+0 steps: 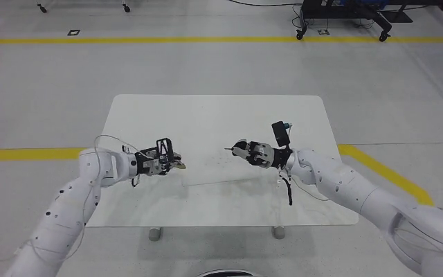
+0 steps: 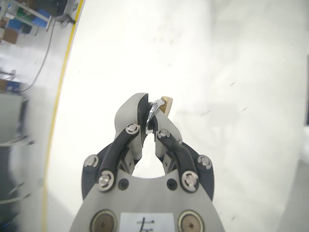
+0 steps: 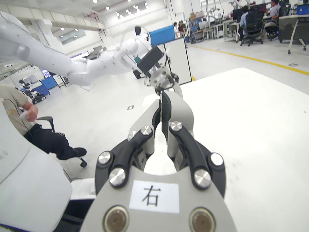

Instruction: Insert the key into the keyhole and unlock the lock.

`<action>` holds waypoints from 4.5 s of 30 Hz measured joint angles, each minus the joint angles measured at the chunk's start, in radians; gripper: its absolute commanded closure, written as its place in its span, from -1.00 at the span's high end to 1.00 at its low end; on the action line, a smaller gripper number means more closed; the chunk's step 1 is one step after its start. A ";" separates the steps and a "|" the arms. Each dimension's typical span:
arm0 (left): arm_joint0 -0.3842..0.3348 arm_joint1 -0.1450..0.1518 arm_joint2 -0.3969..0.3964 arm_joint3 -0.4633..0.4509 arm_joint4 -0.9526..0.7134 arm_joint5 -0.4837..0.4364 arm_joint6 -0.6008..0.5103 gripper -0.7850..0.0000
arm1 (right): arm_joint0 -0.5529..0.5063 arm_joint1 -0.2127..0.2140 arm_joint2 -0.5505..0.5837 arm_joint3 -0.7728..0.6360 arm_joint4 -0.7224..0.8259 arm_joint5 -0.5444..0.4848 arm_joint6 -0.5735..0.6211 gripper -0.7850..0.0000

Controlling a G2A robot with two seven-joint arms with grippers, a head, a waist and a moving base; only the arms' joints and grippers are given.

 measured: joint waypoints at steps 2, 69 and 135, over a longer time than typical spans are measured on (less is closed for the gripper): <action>-0.059 0.005 0.106 0.068 -0.236 0.001 0.012 -1.00 | -0.015 -0.004 0.021 -0.012 0.001 0.000 -0.025 -1.00; -0.267 -0.075 0.416 0.272 -2.394 0.921 -0.879 -1.00 | -0.278 0.089 0.361 -0.301 -0.044 0.174 0.235 -1.00; -0.193 -0.233 0.334 0.101 -2.199 0.882 -0.430 -1.00 | -0.496 0.022 0.491 -0.493 0.741 0.514 0.617 -1.00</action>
